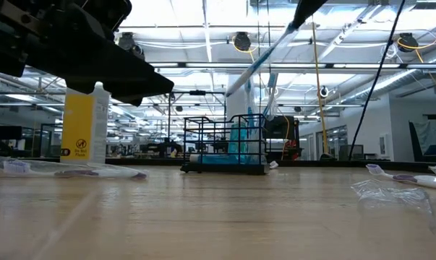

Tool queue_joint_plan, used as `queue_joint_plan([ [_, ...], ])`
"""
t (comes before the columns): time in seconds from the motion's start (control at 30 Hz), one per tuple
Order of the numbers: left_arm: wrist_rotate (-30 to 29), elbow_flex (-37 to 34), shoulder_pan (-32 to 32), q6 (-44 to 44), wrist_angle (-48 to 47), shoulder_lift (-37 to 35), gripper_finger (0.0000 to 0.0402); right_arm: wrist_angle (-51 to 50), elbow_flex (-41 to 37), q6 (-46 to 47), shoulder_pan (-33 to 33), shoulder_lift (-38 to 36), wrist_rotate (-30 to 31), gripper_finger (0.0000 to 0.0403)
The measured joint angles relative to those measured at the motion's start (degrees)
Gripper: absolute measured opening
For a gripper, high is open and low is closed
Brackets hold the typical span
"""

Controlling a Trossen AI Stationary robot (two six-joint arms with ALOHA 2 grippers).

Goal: Pick & Place toothbrushing station
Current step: Put the blue toothbrush into the wire organizer

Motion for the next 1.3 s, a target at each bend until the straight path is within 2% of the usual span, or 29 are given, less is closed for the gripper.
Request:
queue_joint_plan([
  [0.3, 0.0, 0.0, 0.0, 0.0, -0.2, 0.0, 0.0182, -17.8, 17.5, -0.9, -2.2, 11.9, -1.5, 0.0011],
  [0.43, 0.0, 0.0, 0.0, 0.1, -0.3, 0.0, 0.0182, -19.6, 22.2, -0.9, -3.4, 14.5, -5.3, 0.0011],
  [0.57, 0.0, -0.1, 0.0, 0.4, -0.4, 0.0, 0.0182, -19.7, 23.2, -1.0, -4.9, 15.3, -8.7, 0.0011],
  [1.3, 0.0, -0.1, 0.0, 0.0, -0.7, 0.0, 0.0182, -19.7, 22.0, -1.5, -8.7, 15.0, -10.3, 0.0011],
])
